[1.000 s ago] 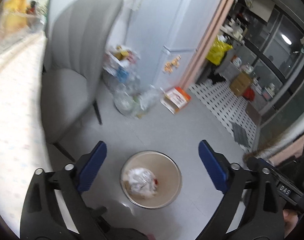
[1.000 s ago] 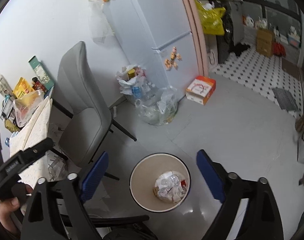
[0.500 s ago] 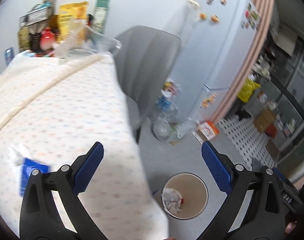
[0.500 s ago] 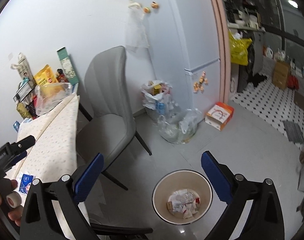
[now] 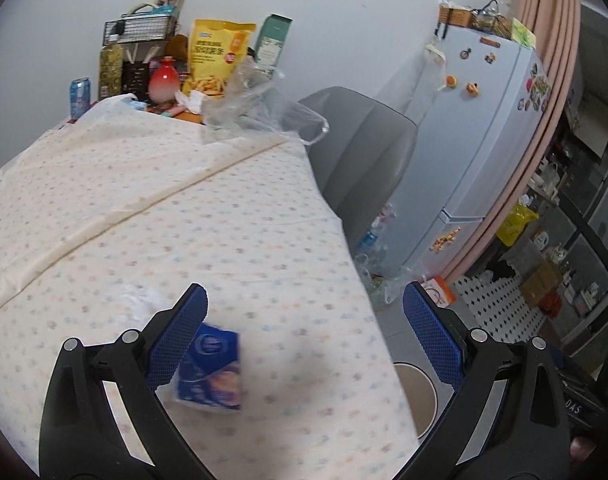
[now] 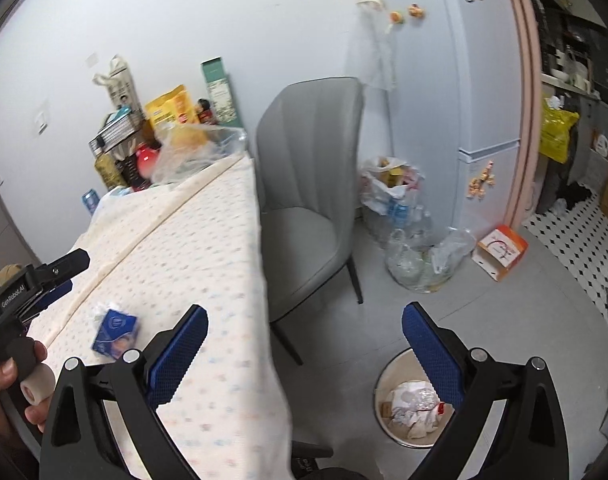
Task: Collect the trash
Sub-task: 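Move both tools back over the table toward the tissue pack, then grasp the blue Vinda tissue pack with the right tool while the left tool grasps the white tissue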
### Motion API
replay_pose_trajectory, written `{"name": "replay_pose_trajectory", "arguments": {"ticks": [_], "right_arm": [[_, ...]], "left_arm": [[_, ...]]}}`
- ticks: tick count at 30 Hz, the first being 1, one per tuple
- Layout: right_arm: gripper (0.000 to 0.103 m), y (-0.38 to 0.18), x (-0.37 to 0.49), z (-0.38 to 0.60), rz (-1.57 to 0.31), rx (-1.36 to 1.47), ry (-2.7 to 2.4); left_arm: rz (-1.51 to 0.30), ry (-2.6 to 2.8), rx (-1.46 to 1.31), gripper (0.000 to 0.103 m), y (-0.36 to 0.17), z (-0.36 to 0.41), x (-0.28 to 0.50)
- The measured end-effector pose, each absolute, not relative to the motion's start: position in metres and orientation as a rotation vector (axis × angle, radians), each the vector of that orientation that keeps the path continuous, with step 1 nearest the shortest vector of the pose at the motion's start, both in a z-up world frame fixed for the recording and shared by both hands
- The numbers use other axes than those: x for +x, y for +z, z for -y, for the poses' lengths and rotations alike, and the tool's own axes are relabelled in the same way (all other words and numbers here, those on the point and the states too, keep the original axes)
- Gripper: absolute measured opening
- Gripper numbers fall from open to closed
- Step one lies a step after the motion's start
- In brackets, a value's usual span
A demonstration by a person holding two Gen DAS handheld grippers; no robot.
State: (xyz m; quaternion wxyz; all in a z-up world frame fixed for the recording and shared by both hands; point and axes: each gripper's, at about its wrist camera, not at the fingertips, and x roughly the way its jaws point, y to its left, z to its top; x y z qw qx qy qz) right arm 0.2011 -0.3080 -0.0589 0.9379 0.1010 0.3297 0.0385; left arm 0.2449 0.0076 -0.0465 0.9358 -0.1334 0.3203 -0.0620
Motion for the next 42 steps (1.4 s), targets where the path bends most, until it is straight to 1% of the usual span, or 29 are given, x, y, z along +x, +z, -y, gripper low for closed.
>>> {"name": "replay_pose_trajectory", "arguments": {"ticks": [7, 9, 10, 12, 14, 17, 21, 29, 36, 38, 39, 41, 42], "right_arm": [[0.095, -0.062, 0.206, 0.263, -0.701, 0.170, 0.144], [0.095, -0.063, 0.207, 0.252, -0.713, 0.166, 0.154], [0.095, -0.064, 0.208, 0.246, -0.721, 0.164, 0.163], [0.093, -0.065, 0.211, 0.236, -0.733, 0.163, 0.175], [0.092, -0.069, 0.214, 0.225, -0.751, 0.167, 0.191], [0.091, -0.074, 0.218, 0.209, -0.774, 0.167, 0.218], [0.090, -0.078, 0.223, 0.186, -0.793, 0.161, 0.263], [0.090, -0.092, 0.235, 0.122, -0.845, 0.134, 0.387], [0.087, -0.113, 0.250, 0.074, -0.914, 0.118, 0.452], [0.085, -0.120, 0.254, 0.063, -0.935, 0.105, 0.451], [0.082, -0.123, 0.256, 0.059, -0.945, 0.100, 0.449], [0.074, -0.130, 0.260, 0.055, -0.968, 0.080, 0.435], [0.064, -0.133, 0.262, 0.054, -0.982, 0.074, 0.431]], "left_arm": [[-0.667, -0.079, -0.325, 0.096, -0.057, -0.058, 0.233], [-0.678, -0.063, -0.349, 0.087, -0.062, -0.072, 0.232], [-0.687, -0.054, -0.361, 0.084, -0.065, -0.080, 0.231], [-0.703, -0.037, -0.388, 0.074, -0.071, -0.095, 0.231], [-0.714, -0.023, -0.414, 0.071, -0.076, -0.109, 0.229], [-0.711, -0.004, -0.430, 0.070, -0.080, -0.124, 0.225], [-0.711, 0.018, -0.440, 0.067, -0.084, -0.141, 0.218], [-0.715, 0.061, -0.464, 0.064, -0.092, -0.167, 0.206], [-0.730, 0.070, -0.465, 0.062, -0.098, -0.175, 0.204], [-0.736, 0.069, -0.468, 0.062, -0.101, -0.175, 0.205], [-0.740, 0.068, -0.470, 0.061, -0.102, -0.175, 0.206], [-0.747, 0.066, -0.472, 0.061, -0.105, -0.174, 0.207], [-0.751, 0.063, -0.472, 0.061, -0.107, -0.173, 0.208]]}}
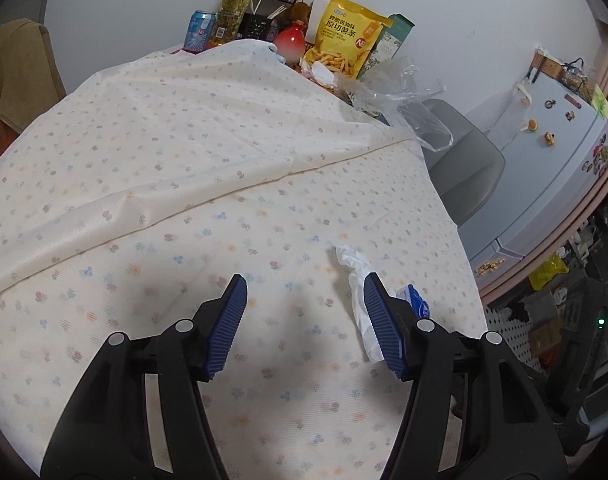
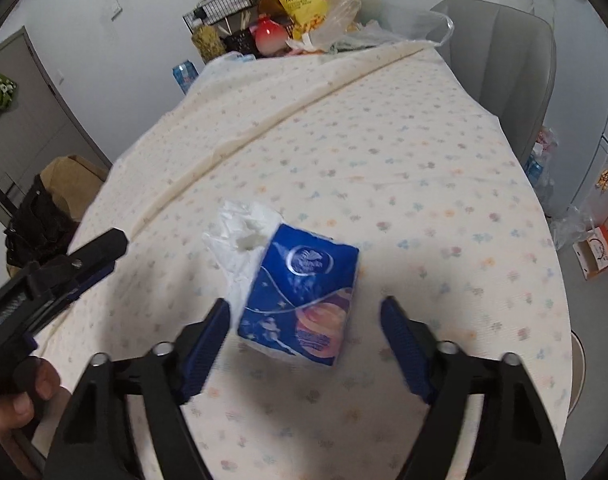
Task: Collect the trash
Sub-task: 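Grasp the blue Vinda tissue pack with the right tool while the left tool grasps the white tissue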
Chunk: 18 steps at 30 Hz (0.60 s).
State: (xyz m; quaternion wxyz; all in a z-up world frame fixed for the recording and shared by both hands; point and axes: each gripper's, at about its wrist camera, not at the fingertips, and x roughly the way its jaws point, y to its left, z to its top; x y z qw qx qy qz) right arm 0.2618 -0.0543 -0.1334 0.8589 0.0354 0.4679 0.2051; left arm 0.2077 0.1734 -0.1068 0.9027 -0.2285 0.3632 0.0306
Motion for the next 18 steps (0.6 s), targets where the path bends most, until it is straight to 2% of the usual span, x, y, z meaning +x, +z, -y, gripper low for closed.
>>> {"name": "replay_pose_trajectory", "arguments": {"ticks": [1, 2, 10, 15, 17, 18], "right_arm": [[0.053, -0.137, 0.263, 0.056, -1.002, 0.092, 0.448], [0.050, -0.140, 0.264, 0.058, -1.013, 0.095, 0.444], [0.034, -0.136, 0.259, 0.088, -0.997, 0.121, 0.429], [0.034, -0.134, 0.259, 0.111, -0.988, 0.120, 0.377], [0.036, -0.133, 0.259, 0.118, -0.985, 0.109, 0.353], [0.041, -0.134, 0.259, 0.121, -0.985, 0.107, 0.343]], "left_arm": [[-0.756, 0.061, -0.472, 0.061, -0.108, -0.172, 0.209], [-0.761, 0.056, -0.472, 0.061, -0.110, -0.171, 0.210], [-0.790, 0.012, -0.465, 0.060, -0.119, -0.149, 0.223], [-0.819, -0.022, -0.441, 0.061, -0.126, -0.125, 0.237], [-0.832, -0.032, -0.431, 0.061, -0.130, -0.116, 0.241], [-0.840, -0.035, -0.423, 0.060, -0.133, -0.112, 0.244]]}}
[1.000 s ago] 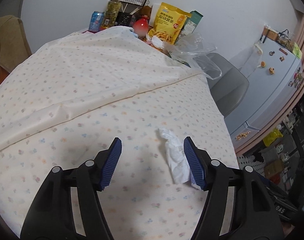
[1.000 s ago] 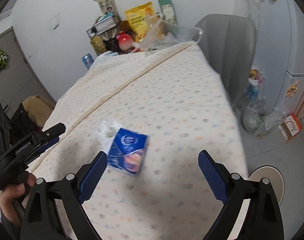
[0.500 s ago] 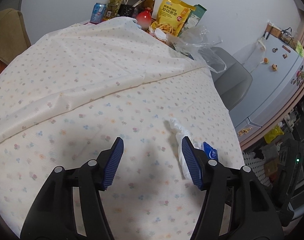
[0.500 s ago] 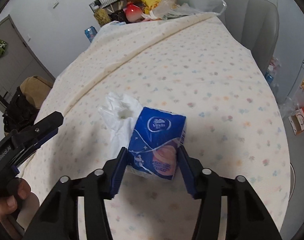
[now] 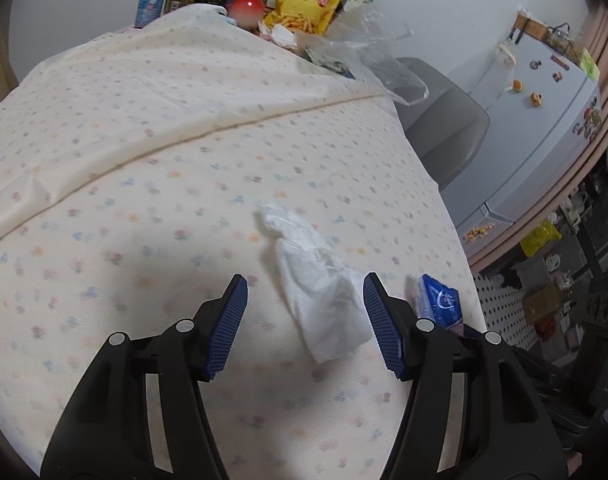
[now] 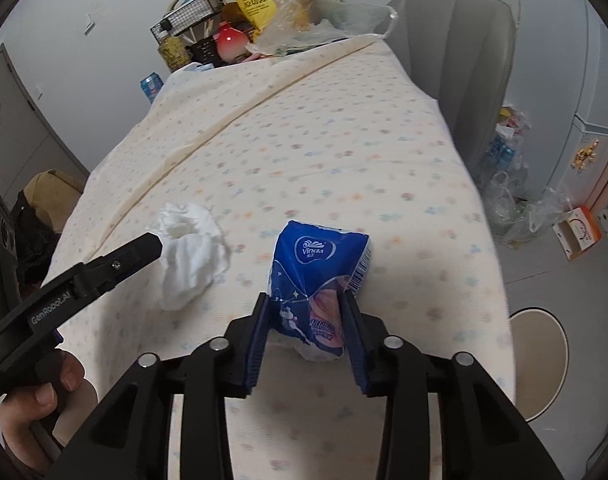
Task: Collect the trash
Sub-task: 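Grasp the blue Vinda tissue pack with the right tool while the left tool grasps the white tissue, then carry the tissue pack and white tissue over the bin and open both tools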
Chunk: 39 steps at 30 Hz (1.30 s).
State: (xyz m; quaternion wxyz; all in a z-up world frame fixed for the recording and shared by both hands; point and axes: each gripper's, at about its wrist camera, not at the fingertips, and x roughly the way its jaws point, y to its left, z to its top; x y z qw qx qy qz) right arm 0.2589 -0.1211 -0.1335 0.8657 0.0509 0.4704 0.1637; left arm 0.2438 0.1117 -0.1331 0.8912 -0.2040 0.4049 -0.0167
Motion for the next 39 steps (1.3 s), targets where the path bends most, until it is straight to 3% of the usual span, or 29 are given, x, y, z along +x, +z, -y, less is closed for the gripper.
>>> {"name": "replay_pose_trajectory", "arguments": {"ticks": [2, 4, 5, 6, 11, 12, 14, 18, 39], "right_arm": [[0.048, -0.135, 0.259, 0.127, -0.991, 0.109, 0.333], [0.063, -0.137, 0.260, 0.132, -0.996, 0.113, 0.316], [0.067, -0.138, 0.261, 0.133, -0.998, 0.112, 0.313], [0.070, -0.139, 0.261, 0.134, -1.000, 0.110, 0.311], [0.079, -0.145, 0.263, 0.123, -0.997, 0.056, 0.302], [0.075, -0.146, 0.263, 0.120, -0.991, 0.036, 0.290], [0.054, -0.146, 0.263, 0.116, -0.978, -0.004, 0.253], [0.039, -0.139, 0.267, 0.127, -0.983, 0.060, 0.274], [0.039, -0.093, 0.247, 0.246, -0.864, 0.162, 0.139]], "left_arm": [[-0.859, -0.038, -0.410, 0.051, -0.138, -0.104, 0.248], [-0.888, -0.042, -0.404, 0.032, -0.145, -0.099, 0.252], [-0.902, -0.043, -0.405, 0.016, -0.149, -0.098, 0.253], [-0.910, -0.038, -0.399, 0.009, -0.151, -0.097, 0.253], [-0.888, -0.014, -0.371, 0.006, -0.141, -0.101, 0.244], [-0.884, -0.011, -0.370, 0.006, -0.137, -0.104, 0.242], [-0.872, -0.005, -0.369, 0.006, -0.131, -0.108, 0.239], [-0.845, -0.010, -0.358, 0.005, -0.116, -0.110, 0.235], [-0.825, -0.199, -0.251, 0.005, -0.094, 0.016, 0.268]]}}
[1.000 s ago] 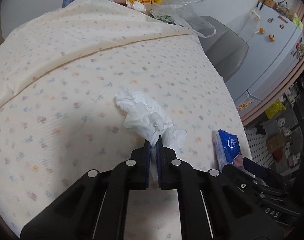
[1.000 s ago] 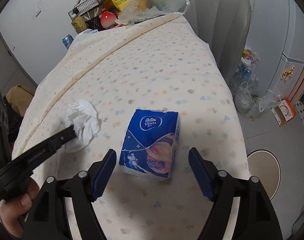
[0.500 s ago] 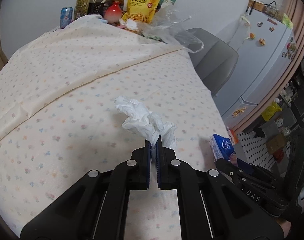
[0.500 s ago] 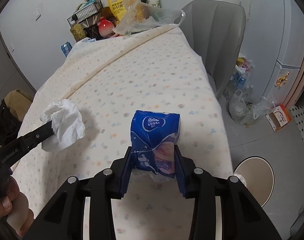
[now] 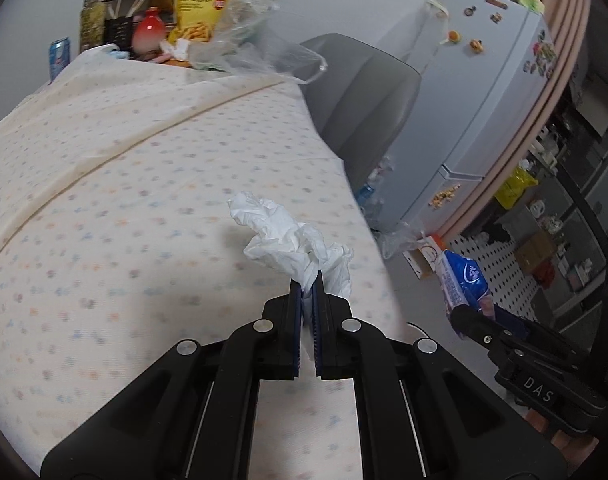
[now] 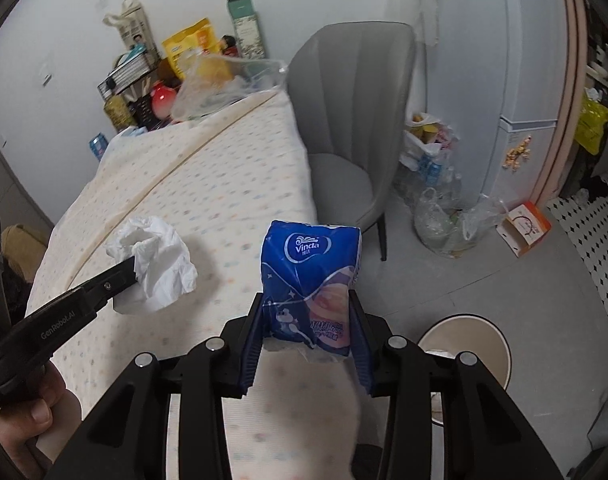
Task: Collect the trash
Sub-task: 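Carry the tissue pack and white tissue over the bin and open both tools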
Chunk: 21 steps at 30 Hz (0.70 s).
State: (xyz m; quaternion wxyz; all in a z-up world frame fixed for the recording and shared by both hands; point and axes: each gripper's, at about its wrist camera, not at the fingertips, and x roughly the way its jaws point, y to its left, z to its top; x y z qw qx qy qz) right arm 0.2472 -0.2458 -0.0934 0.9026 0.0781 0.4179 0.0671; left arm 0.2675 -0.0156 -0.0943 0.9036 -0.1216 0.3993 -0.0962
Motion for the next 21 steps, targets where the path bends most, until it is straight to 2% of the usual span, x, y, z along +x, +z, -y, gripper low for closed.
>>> {"name": "replay_pose_trajectory", "arguments": {"ticks": [21], "right_arm": [[0.040, -0.113, 0.229, 0.416, -0.839, 0.309, -0.102]], "left_arm": [[-0.881, -0.391, -0.123, 0.005, -0.103, 0.172, 0.295]]}}
